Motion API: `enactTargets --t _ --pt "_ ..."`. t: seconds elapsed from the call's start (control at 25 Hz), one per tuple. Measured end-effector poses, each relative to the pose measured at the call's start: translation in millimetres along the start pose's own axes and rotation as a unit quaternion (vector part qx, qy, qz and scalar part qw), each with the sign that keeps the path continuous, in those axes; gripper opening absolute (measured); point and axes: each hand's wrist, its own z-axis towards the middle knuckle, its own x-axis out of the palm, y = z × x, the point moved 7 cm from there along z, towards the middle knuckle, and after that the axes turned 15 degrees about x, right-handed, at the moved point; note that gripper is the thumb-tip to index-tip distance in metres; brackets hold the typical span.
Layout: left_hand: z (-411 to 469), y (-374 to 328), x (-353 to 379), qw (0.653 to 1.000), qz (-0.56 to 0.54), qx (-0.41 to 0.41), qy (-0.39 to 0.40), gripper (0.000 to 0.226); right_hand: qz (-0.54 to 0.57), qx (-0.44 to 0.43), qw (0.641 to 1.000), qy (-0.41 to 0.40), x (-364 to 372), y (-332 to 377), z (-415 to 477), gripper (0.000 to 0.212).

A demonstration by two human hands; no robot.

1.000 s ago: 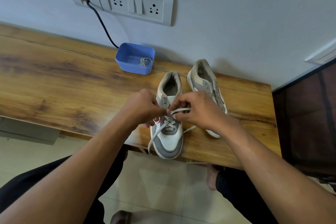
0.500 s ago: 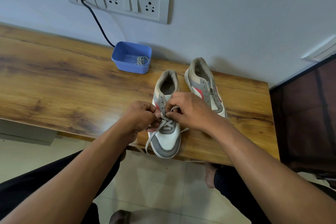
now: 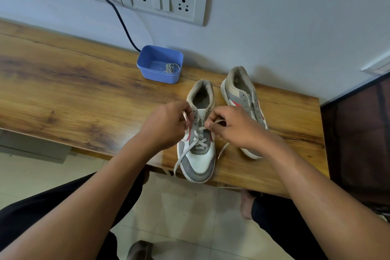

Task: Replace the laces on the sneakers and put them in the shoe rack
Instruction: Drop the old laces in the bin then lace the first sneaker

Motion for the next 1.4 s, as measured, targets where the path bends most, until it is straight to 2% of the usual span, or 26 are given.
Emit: enactTargets --t 0.08,0.16,0.36,0.44,0.52,0.6,0.68,0.72,0.8,0.88,0.96,1.0,1.12,1.16,1.24,1.4 --pt "3.6 -6.5 0.1 0.997 0.029 0.067 0.038 0.030 -0.053 0.002 0.999 -0.009 -6.6 -2.5 -3.1 0.016" --pt "4.1 -7.4 5.2 0.991 0.052 0.094 0.075 0.033 -0.087 0.003 0.996 -0.021 -11.6 -2.1 -8.0 0.023" --pt "9.8 -9.5 9.4 0.992 0.046 0.096 0.062 0.024 0.001 -0.040 0.999 -0.029 -18.9 23.1 -33.3 0.023" --pt "9.7 -12.1 5.9 0.997 -0.043 0.059 0.021 0.010 0.016 -0.027 0.999 -0.019 -22.4 25.5 -43.2 0.019" --pt "0.9 -10.2 8.3 0.977 -0.208 -0.035 0.009 0.012 0.052 0.002 0.999 0.009 -14.2 24.1 -53.5 0.011" --pt "-15.2 -11.0 21.1 0.928 -0.343 -0.127 0.072 0.023 0.085 0.002 0.995 0.059 7.9 30.2 -67.2 0.010" --pt "-29.0 -9.5 23.7 0.909 -0.373 -0.152 0.109 0.024 0.076 -0.031 0.991 0.106 31.4 39.3 -83.1 0.021" --pt "-33.2 -3.6 20.0 0.914 -0.359 -0.155 0.104 0.022 0.049 -0.047 0.992 0.106 38.8 40.3 -88.5 0.021" --pt "-38.5 17.9 7.1 0.940 -0.282 -0.173 0.079 0.020 0.005 -0.034 0.999 0.038 36.4 31.4 -88.5 0.010" --pt "-44.1 39.1 -10.6 0.979 -0.086 -0.166 0.086 0.018 0.044 0.039 0.997 -0.040 27.1 11.6 -81.9 0.013" --pt "-46.3 47.0 -22.9 0.979 0.103 -0.151 0.093 0.013 0.128 0.126 0.982 -0.066 30.1 -5.6 -75.9 0.020" --pt "-47.2 46.1 -24.6 0.975 0.137 -0.148 0.094 0.011 0.141 0.147 0.975 -0.084 34.5 -9.0 -72.1 0.027" --pt "-42.7 44.2 -16.7 0.969 0.161 -0.145 0.116 0.011 0.024 0.174 0.969 -0.174 42.9 -6.0 -64.7 0.066" --pt "-39.8 45.7 -13.1 0.967 0.171 -0.143 0.124 0.015 -0.002 0.183 0.964 -0.195 44.5 -4.4 -63.0 0.071" --pt "-36.6 48.8 -9.2 0.961 0.192 -0.144 0.136 0.022 -0.025 0.189 0.960 -0.203 45.3 -1.5 -57.4 0.062" --pt "-36.1 51.0 -9.5 0.959 0.202 -0.144 0.134 0.028 0.013 0.209 0.974 -0.088 34.6 -1.4 -50.2 0.031"
